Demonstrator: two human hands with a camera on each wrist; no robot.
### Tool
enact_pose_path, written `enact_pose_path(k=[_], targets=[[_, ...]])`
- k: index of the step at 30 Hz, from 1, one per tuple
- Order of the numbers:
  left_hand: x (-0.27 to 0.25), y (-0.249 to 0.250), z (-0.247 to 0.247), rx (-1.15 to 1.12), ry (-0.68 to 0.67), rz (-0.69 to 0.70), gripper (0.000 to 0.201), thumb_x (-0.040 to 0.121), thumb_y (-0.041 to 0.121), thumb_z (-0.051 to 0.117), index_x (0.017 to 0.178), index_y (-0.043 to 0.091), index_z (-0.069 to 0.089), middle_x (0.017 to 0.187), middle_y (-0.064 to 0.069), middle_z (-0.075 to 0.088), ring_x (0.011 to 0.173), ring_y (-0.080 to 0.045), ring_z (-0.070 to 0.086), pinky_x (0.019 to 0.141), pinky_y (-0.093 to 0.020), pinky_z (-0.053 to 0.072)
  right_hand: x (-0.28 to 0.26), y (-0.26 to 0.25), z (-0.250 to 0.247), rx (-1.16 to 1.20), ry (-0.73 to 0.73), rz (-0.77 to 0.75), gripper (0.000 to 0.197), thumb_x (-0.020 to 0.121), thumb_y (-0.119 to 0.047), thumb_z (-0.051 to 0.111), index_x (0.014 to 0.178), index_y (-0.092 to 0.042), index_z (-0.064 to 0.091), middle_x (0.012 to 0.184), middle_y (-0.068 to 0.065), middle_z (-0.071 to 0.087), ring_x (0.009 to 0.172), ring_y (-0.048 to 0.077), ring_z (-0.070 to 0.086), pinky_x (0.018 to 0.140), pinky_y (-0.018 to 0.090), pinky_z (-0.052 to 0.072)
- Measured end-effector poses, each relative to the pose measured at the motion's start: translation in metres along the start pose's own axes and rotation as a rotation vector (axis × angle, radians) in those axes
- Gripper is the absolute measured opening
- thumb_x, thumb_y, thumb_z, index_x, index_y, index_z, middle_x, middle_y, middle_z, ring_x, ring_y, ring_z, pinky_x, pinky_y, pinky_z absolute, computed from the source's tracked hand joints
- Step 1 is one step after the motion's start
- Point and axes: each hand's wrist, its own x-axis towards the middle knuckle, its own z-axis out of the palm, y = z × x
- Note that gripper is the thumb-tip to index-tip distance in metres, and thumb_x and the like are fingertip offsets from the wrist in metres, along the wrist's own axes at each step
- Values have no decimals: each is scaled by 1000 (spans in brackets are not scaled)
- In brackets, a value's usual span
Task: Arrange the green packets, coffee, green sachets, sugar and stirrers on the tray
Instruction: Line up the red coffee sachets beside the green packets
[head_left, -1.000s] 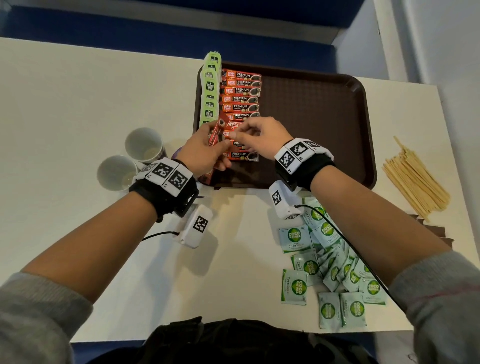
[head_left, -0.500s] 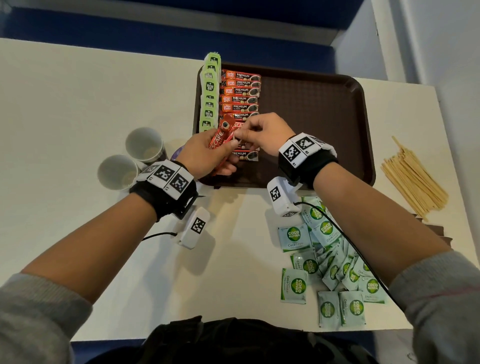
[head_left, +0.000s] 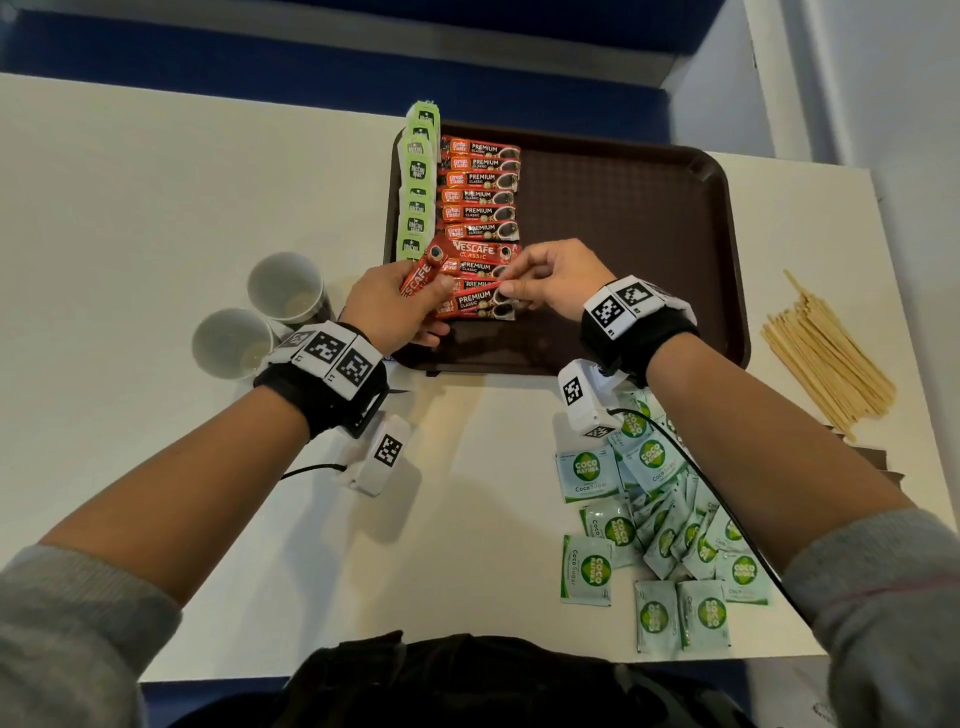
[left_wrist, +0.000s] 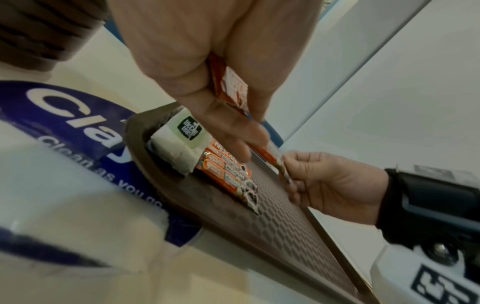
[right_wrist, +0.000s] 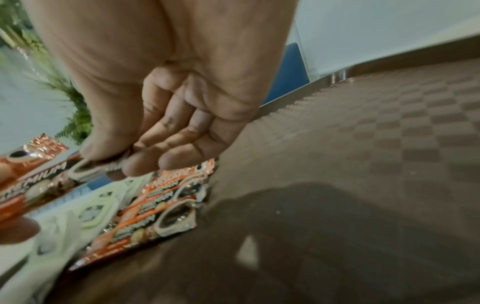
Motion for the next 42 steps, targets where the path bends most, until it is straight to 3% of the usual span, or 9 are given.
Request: enact_pose_path(k=[4, 10, 23, 28, 36, 38, 42], targets=[[3, -2, -5, 31, 84, 1, 23, 98, 29, 49, 103, 10, 61, 91, -7, 67, 65, -16, 65, 53, -22, 58, 1, 12, -1, -58, -34, 92, 9, 83, -10, 69, 80, -15, 62, 75, 4, 67, 62, 7, 63, 60, 15, 51], [5, 1, -8, 12, 91, 29, 20, 98, 27, 49, 98, 10, 60, 81, -3, 65, 62, -14, 63, 53, -21, 57, 0, 27, 7, -105, -47, 225, 13, 83, -10, 69, 74, -16, 62, 77, 7, 67, 66, 11, 63, 66, 21, 53], [2, 3, -7, 3, 94, 31, 21, 99, 27, 48, 99, 9, 60, 79, -3, 64, 59, -14, 61, 50, -20, 56, 6, 24, 16, -134, 89, 275, 17, 75, -17, 79, 71, -15, 62, 70, 4, 68, 59, 12, 67, 56, 20, 57], [1, 2, -5, 7, 79, 15, 20, 99, 27, 48, 99, 11, 60, 80, -3, 64, 61, -16, 61, 50, -21, 56, 4, 26, 18, -136, 117, 262, 19, 75, -16, 79, 72, -13, 61, 66, 2, 66, 57, 13, 66, 61, 25, 59], [1, 1, -3, 49, 49, 13, 20, 98, 28, 50, 100, 12, 62, 78, -1, 64, 58, -13, 59, 50, -22, 55, 5, 17, 14, -197, 162, 141, 19, 78, -26, 76, 76, -17, 60, 66, -2, 64, 55, 12, 64, 57, 20, 57], [1, 1, -3, 84, 19, 22, 20, 97, 28, 52, 103, 13, 62, 79, -1, 65, 58, -13, 59, 48, -20, 53, 4, 9, 14, -176, 160, 79, 18, 78, -30, 75, 82, -18, 62, 70, -1, 66, 57, 12, 65, 58, 19, 56], [-1, 0, -3, 150, -42, 21, 24, 94, 33, 56, 104, 13, 64, 79, -2, 69, 48, -6, 55, 42, -18, 48, 6, -7, 15, -25, 72, -24, 35, 78, -31, 75, 109, -18, 65, 92, 5, 67, 80, 17, 69, 70, 28, 58]])
